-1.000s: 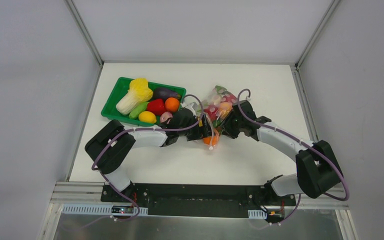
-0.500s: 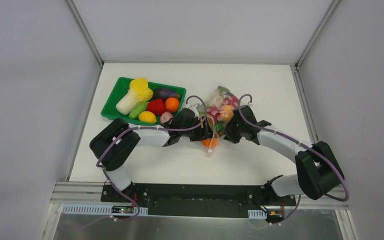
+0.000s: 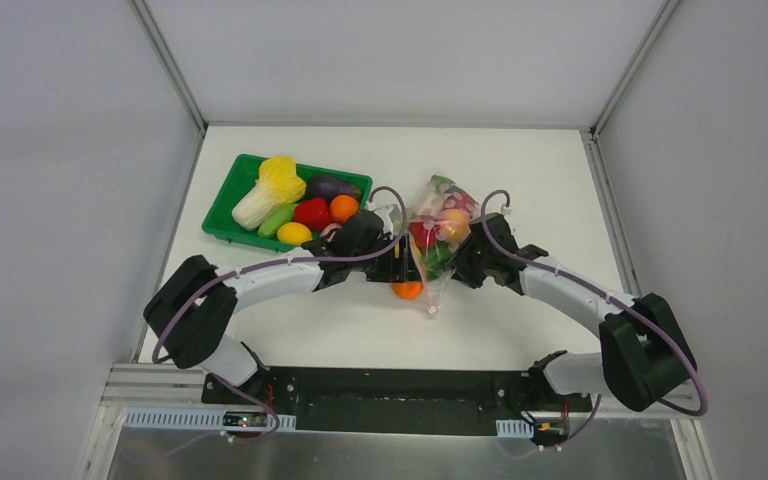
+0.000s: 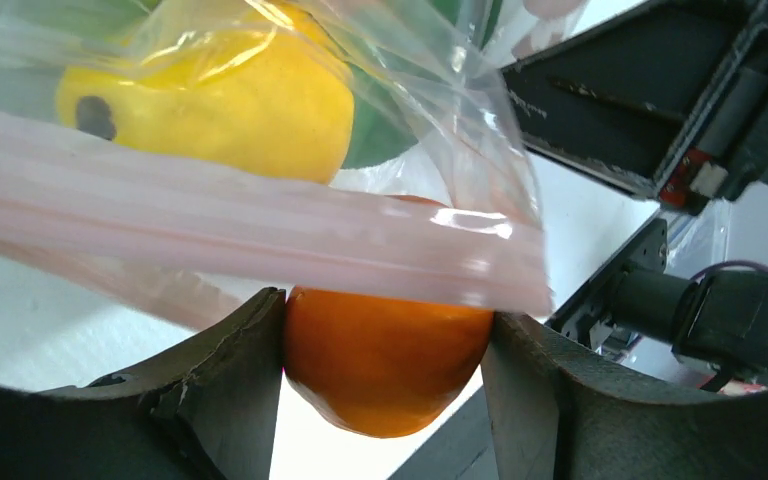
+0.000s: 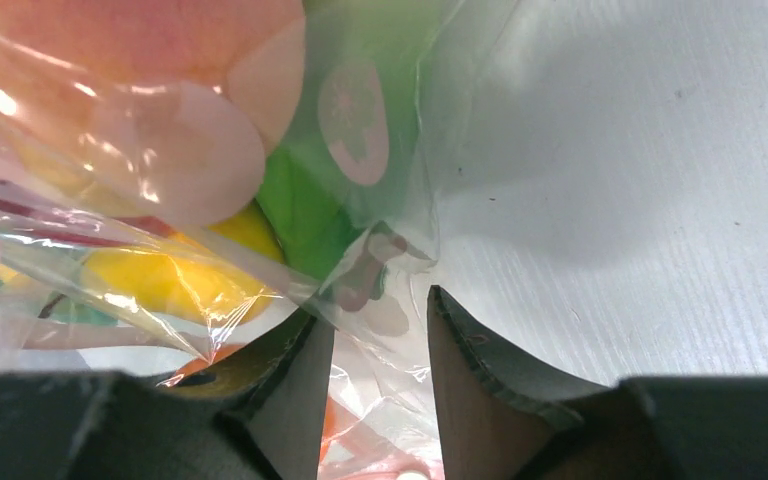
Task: Open the zip-top bag and remove the fake food
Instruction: Pick up the fake fruit from the zipper food storage bag, then place the fake fruit in the bin.
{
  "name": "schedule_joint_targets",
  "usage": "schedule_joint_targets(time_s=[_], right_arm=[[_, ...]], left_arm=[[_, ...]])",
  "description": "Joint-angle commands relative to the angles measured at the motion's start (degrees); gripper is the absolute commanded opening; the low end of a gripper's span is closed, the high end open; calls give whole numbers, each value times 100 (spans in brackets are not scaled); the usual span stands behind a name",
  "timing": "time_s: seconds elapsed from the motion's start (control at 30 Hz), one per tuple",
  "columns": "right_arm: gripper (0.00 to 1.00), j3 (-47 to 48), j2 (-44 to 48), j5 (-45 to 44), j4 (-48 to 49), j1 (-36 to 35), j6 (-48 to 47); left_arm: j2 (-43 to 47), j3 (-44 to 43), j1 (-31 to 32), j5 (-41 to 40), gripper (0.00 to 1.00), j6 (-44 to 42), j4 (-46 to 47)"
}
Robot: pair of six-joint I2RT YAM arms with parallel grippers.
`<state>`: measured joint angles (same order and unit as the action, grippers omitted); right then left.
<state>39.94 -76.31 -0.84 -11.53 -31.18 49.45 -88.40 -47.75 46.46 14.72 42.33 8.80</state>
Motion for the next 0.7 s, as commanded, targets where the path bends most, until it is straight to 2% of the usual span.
schedule_joint_targets(time_s=[0.0, 0.2, 0.4, 0.67], right_arm=[[42, -21, 305, -340, -326, -31, -49], [45, 94, 604, -651, -655, -30, -248], [48, 240, 903, -1008, -942, -23, -490], [54, 464, 1339, -1378, -1159, -24, -884]], left_arm=[[596, -364, 43, -163, 0, -503, -1244], [1339, -499, 31, -451, 0, -842, -2420], [1930, -1003, -206, -646, 0, -1336, -3954], [2426, -1545, -1502, -1586, 0, -1988, -4955]])
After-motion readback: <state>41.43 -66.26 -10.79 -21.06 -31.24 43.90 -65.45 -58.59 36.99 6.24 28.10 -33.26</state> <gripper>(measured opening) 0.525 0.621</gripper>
